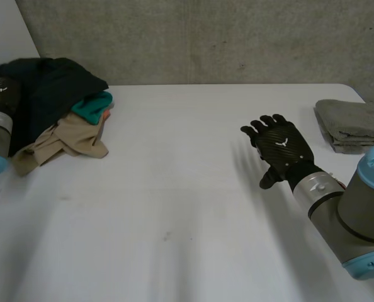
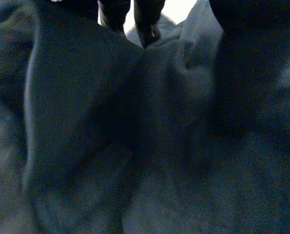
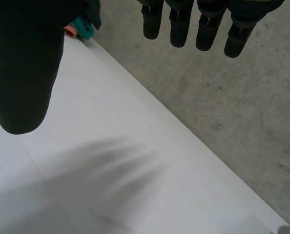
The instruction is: Fold the laundry.
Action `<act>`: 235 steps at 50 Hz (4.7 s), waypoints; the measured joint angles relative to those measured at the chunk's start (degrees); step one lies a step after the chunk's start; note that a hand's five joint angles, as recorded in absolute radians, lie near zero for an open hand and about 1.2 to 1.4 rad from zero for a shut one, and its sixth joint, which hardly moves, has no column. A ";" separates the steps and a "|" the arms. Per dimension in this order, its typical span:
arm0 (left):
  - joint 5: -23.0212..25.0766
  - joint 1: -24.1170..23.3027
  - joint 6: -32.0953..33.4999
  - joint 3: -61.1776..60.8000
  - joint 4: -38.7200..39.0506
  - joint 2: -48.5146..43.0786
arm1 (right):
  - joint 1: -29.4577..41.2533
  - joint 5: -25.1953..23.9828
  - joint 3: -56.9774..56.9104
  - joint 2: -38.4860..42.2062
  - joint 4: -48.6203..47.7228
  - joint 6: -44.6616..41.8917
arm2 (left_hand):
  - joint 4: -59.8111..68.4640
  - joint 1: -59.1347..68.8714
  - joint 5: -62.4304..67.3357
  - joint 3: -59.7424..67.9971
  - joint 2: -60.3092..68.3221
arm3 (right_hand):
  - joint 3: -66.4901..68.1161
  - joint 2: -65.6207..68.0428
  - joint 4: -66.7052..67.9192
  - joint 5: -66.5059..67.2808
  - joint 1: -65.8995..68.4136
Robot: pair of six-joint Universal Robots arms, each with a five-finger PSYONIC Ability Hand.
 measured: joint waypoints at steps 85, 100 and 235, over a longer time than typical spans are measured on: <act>4.80 -28.92 -16.81 -33.43 -18.22 26.21 | 15.75 11.63 6.13 0.25 5.98 3.94 | -32.94 -34.55 -30.49 -33.12 -34.51 | 54.92 55.17 55.25 52.20 47.27; 16.39 -31.89 -17.19 -32.96 -16.67 24.00 | 19.28 2.49 7.06 -21.53 7.86 4.96 | -32.94 -34.55 -30.49 -33.12 -34.51 | 55.82 55.33 56.22 54.13 47.27; 17.80 -17.51 -20.80 -48.52 -28.24 70.28 | 2.74 11.78 -41.83 -10.43 40.16 0.13 | 24.23 20.86 23.55 22.76 22.17 | 56.00 55.33 56.49 55.61 52.30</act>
